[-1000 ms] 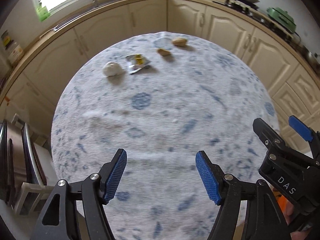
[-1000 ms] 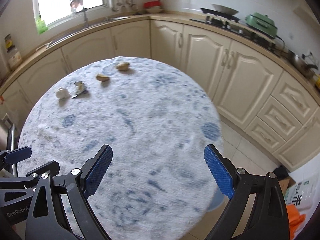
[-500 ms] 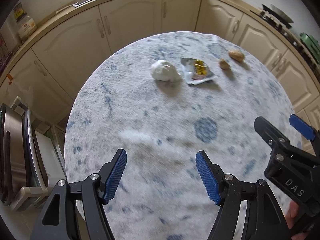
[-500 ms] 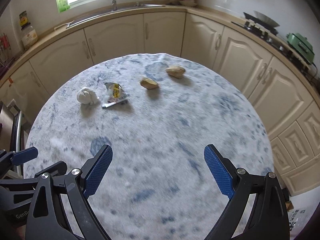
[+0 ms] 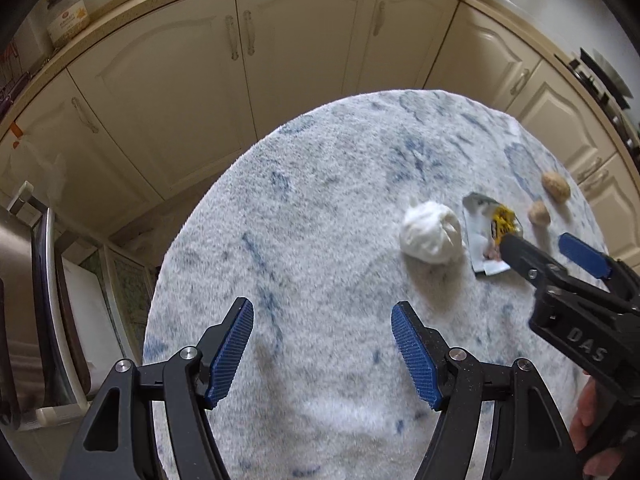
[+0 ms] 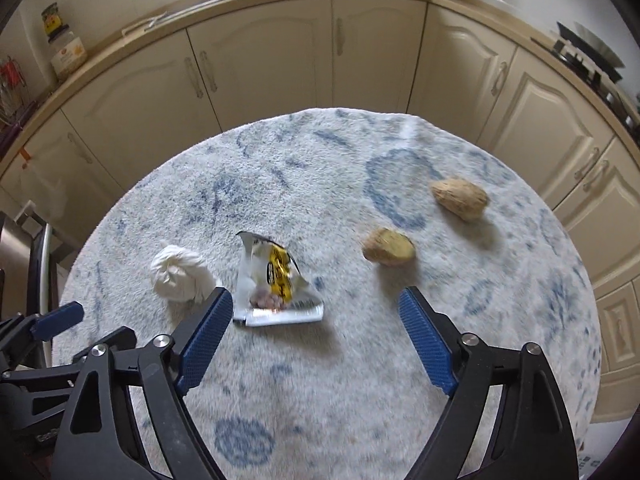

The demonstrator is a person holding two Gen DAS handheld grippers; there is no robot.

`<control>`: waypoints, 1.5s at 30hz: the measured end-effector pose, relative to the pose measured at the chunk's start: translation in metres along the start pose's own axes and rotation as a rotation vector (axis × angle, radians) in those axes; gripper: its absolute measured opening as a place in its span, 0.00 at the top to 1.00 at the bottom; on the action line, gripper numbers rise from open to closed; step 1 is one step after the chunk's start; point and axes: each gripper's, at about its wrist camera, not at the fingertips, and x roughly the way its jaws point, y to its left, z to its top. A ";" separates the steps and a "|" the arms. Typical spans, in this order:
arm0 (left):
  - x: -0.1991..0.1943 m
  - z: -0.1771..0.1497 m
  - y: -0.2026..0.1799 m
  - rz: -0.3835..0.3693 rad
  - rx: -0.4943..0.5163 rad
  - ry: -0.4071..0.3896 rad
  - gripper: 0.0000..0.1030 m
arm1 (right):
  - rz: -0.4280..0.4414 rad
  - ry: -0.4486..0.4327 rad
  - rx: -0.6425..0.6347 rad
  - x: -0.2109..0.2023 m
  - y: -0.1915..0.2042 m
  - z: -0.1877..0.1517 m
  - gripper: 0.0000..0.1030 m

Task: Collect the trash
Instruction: 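Grasp the silver snack wrapper with the right gripper, then close the left gripper on the white tissue ball and lift it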

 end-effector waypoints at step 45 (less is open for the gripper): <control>0.034 0.027 -0.059 0.020 0.022 -0.040 0.71 | 0.071 -0.079 0.096 -0.037 -0.092 -0.021 0.88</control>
